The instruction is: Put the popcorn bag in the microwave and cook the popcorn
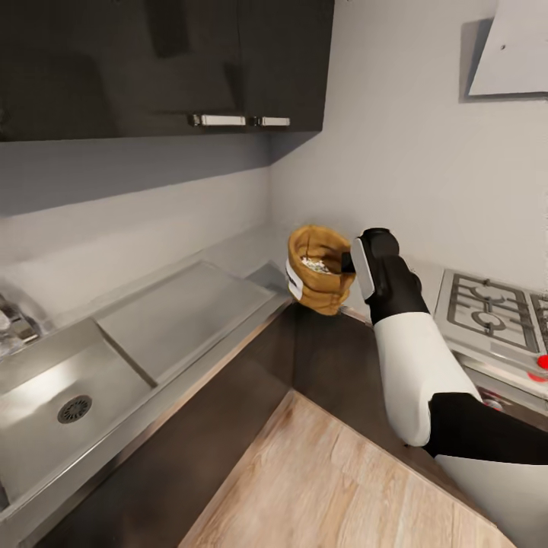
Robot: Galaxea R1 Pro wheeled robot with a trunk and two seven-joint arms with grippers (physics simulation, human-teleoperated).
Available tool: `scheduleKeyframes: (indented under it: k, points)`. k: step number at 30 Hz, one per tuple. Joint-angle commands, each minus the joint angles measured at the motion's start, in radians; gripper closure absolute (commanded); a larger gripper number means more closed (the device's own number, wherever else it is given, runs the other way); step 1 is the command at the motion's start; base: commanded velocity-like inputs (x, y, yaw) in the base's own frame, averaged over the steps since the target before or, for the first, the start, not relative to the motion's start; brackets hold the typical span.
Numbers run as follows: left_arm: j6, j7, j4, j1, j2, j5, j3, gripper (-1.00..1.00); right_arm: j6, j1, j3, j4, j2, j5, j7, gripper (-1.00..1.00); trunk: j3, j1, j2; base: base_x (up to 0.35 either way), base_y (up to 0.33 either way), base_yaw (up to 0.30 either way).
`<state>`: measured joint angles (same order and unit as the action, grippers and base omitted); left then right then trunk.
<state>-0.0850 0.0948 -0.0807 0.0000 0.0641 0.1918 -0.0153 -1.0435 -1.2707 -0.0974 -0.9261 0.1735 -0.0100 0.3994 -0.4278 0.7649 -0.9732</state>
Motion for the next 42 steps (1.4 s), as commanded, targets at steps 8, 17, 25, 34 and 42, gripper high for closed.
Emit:
scheduleKeyframes:
  k: [8, 17, 25, 34, 42]
  points:
    - [-0.001, 0.002, -0.001, 0.000, 0.000, 0.006, 0.000, -1.00, -0.004, 0.000, -0.005, 0.136, 0.001, -0.002, -0.001, 1.00, -0.001, -0.001, -0.001, -0.345, 0.093, 0.000]
    - [-0.001, 0.002, -0.002, 0.000, -0.001, 0.006, -0.002, -1.00, 0.033, 0.060, -0.008, 0.221, 0.001, -0.004, -0.002, 1.00, -0.001, -0.001, -0.001, -0.345, 0.082, 0.000]
    - [-0.001, -0.001, -0.002, 0.000, -0.003, 0.005, -0.002, -1.00, 0.127, 0.154, -0.011, 0.222, 0.001, -0.005, -0.012, 1.00, -0.001, -0.001, -0.001, -0.182, 0.004, 0.000]
    - [-0.001, -0.001, -0.002, 0.000, -0.003, 0.005, -0.002, -1.00, 0.215, 0.217, -0.010, 0.220, -0.032, -0.008, -0.182, 1.00, -0.001, -0.001, -0.001, -0.001, 0.000, 0.000]
    - [-0.002, 0.000, -0.002, 0.000, -0.004, 0.007, -0.003, -1.00, 0.203, 0.217, -0.010, 0.210, -0.067, -0.014, -0.123, 1.00, 0.002, -0.001, -0.001, 0.000, 0.000, 0.000]
